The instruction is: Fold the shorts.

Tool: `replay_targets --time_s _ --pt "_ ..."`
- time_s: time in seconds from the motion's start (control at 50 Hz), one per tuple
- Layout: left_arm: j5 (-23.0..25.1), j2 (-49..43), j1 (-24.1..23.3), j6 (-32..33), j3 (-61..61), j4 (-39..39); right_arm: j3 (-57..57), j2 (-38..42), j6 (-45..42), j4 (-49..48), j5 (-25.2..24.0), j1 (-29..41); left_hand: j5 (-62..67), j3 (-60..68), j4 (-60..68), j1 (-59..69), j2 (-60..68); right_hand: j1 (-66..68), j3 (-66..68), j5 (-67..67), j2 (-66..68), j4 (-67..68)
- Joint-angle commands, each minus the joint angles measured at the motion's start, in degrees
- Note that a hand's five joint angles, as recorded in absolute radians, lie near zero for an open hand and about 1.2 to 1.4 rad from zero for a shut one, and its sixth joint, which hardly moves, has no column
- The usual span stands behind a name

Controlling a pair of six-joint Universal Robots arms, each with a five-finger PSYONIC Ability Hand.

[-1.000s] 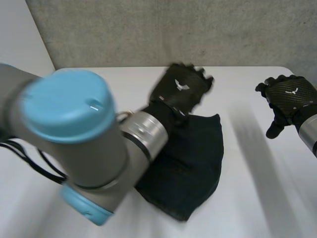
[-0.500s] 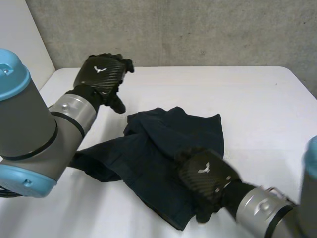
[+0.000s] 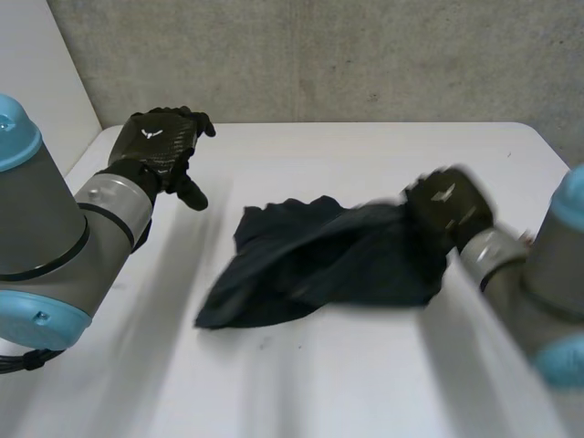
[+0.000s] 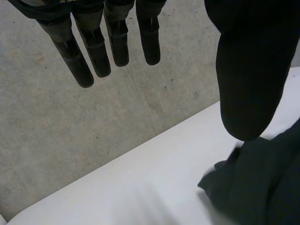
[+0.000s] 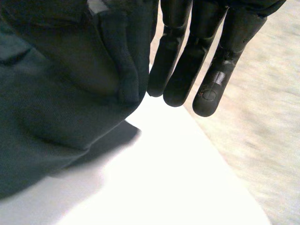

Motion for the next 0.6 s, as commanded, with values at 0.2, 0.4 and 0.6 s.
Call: replay_targets --time_s 0.2,0.4,0.6 --pt "0.31 -0.13 -0.66 0.10 -2.85 -0.10 -25.43 17.22 -14.79 3.88 0.81 -13.89 -0.28 -1.33 -0.72 -2.73 -1.08 -45.47 -57.45 -55.83 -57.38 -58.15" --pt "0.66 -4.08 -3.55 0.19 -3.73 0.08 -14.71 0.26 2.26 15.21 -0.33 -13.98 -0.28 -1.33 -0.72 -2.73 -1.08 -45.47 -57.45 -55.83 -57.38 -58.15" --pt "0.75 -11.29 -9.79 0.54 -0.75 1.40 1.18 -10.20 3.06 29.54 -10.61 -14.33 0.73 -0.32 0.29 -1.72 -0.07 -40.88 -52.86 -51.23 -52.79 -53.56"
